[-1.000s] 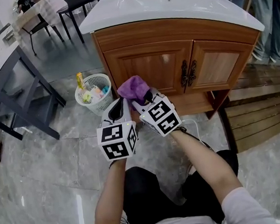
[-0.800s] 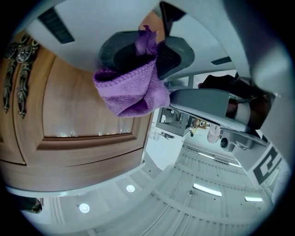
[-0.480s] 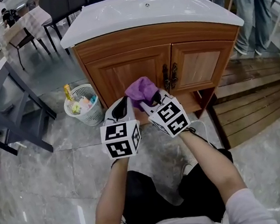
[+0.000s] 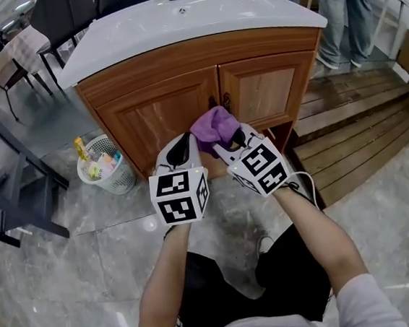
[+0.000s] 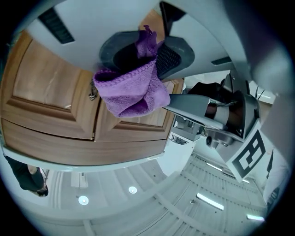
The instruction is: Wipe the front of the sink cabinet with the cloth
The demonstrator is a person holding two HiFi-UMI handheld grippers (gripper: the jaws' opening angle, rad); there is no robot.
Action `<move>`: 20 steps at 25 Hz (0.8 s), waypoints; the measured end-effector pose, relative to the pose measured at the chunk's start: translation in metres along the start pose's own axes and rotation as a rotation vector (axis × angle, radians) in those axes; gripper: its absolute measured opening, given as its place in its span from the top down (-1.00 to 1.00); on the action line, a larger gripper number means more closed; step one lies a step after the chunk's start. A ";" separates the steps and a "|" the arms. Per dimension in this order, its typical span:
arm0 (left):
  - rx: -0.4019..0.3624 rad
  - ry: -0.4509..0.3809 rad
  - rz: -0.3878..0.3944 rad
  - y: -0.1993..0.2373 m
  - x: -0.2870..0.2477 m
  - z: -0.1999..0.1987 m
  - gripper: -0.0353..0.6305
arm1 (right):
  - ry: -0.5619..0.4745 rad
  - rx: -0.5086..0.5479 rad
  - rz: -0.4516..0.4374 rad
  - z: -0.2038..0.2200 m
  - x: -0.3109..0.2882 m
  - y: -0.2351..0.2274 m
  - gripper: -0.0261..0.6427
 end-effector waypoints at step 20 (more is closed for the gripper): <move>-0.052 0.007 0.172 -0.080 -0.064 -0.013 0.88 | 0.027 -0.084 0.176 0.049 0.068 -0.076 0.72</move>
Point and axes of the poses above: the fingertips, and each gripper's own axes: x backward along the fingers, y to its left, z out of its underside, the point moved 9 cm from there along x, backward along the fingers, and after that the axes turned 5 degrees about y, right-handed, at the moved point
